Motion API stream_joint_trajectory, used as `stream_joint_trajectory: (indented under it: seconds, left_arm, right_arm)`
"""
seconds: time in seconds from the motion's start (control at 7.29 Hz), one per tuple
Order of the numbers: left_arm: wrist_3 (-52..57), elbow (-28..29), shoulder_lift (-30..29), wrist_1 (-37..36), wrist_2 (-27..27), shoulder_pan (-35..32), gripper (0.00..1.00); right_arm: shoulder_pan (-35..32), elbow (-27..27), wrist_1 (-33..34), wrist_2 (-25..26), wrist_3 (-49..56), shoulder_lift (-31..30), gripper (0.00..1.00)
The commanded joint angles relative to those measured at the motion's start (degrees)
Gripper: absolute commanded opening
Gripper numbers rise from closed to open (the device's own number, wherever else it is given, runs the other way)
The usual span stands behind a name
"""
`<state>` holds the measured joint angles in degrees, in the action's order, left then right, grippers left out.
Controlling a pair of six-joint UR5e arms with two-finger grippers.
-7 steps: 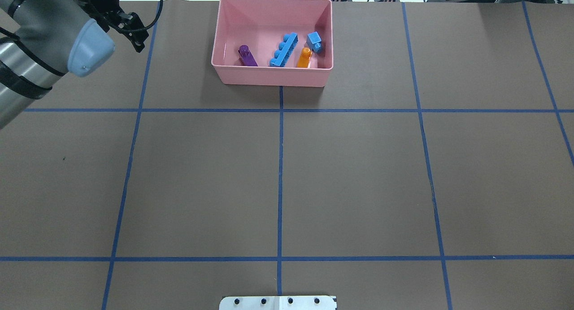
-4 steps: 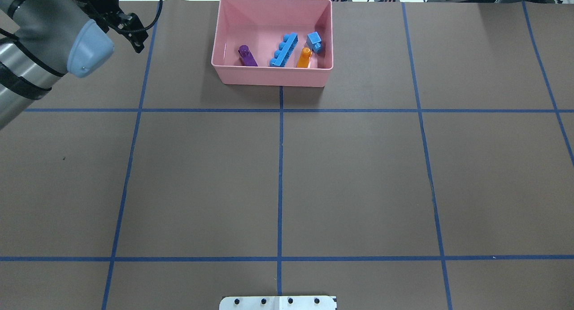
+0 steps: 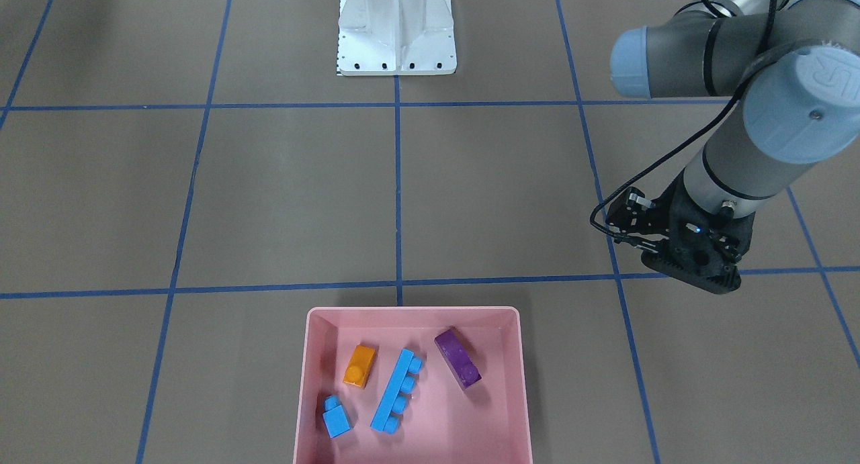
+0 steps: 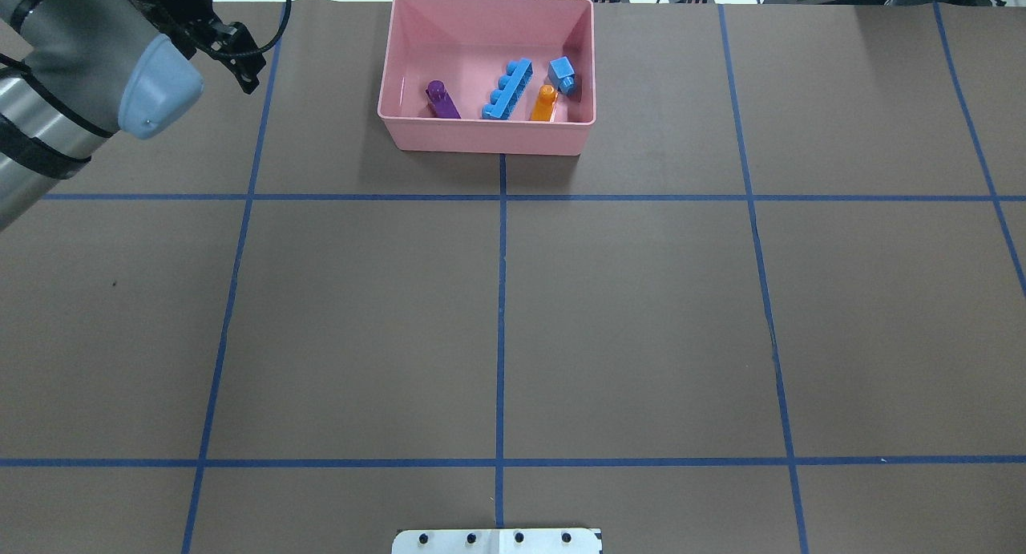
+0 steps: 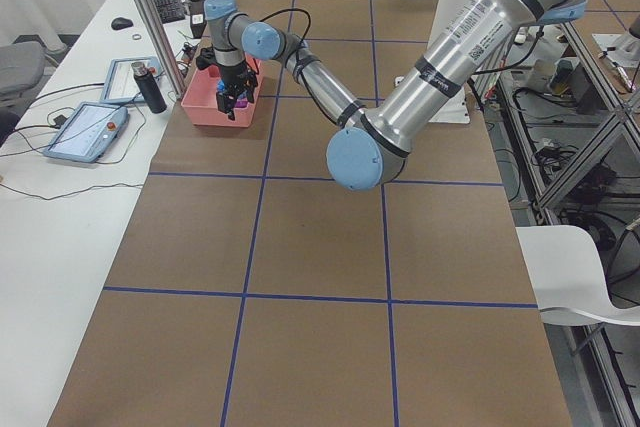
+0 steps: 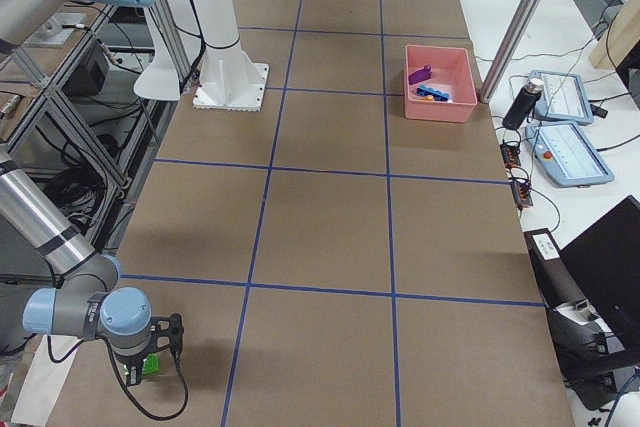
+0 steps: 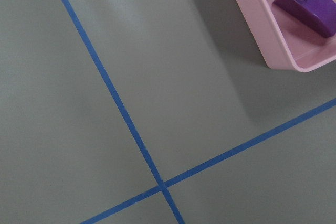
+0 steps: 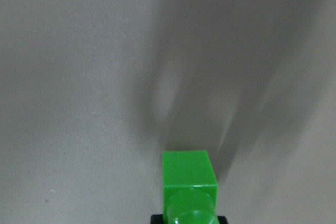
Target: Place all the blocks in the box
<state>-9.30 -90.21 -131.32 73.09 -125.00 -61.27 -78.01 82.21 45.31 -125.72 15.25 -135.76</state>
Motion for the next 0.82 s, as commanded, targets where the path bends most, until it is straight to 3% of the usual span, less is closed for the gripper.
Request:
stream_joint_trajectory:
  seconds: [0.0,0.27,0.55,0.69]
  left_arm:
    - [0.16,-2.23,2.54,0.04,0.20,0.01,1.00]
    - [-0.01,-7.32,8.51,0.12,0.20,0.19,1.00]
    - [0.86,-7.17,9.94,0.39,0.29,-2.00,1.00]
    - [1.04,-6.82,10.12,0.48,-0.23,-5.06,1.00]
  right_arm:
    - [-6.65,5.83,-0.05,0.83,0.57,0.49,0.00]
    - [-9.52,14.08,5.18,-0.13,0.31,4.43,0.00]
    - [-12.78,24.79,28.23,-0.31,0.13,15.39,0.00]
    - [-12.78,27.28,37.39,-2.05,-0.66,22.31,0.00]
